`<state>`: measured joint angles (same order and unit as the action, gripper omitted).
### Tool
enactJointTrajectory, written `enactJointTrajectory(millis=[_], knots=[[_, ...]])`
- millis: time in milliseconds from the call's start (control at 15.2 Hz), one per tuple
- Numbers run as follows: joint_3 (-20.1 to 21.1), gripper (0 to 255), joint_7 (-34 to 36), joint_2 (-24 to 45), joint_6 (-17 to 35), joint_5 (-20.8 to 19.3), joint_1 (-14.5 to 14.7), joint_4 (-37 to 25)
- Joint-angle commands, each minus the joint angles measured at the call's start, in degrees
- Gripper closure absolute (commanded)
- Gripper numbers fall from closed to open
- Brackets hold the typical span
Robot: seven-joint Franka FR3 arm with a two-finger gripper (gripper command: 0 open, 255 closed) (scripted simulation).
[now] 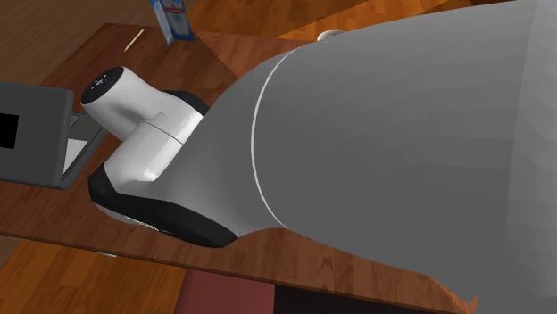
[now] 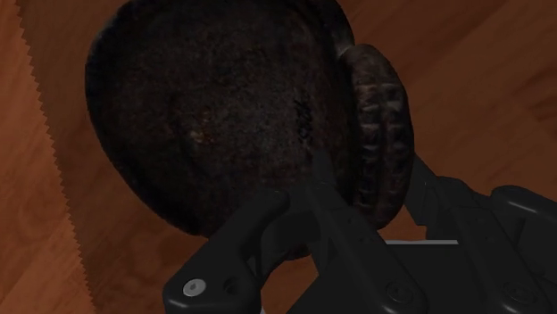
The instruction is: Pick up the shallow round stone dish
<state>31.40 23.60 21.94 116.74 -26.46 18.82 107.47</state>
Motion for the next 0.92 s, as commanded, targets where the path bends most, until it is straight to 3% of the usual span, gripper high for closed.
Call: enactJointTrajectory(millis=[0, 858], knots=[[0.3, 255, -0.5, -0.8, -1.0, 0.6, -0.2, -0.4], [1.5, 255, -3.7, -4.9, -7.5, 3.9, -0.9, -3.9]])
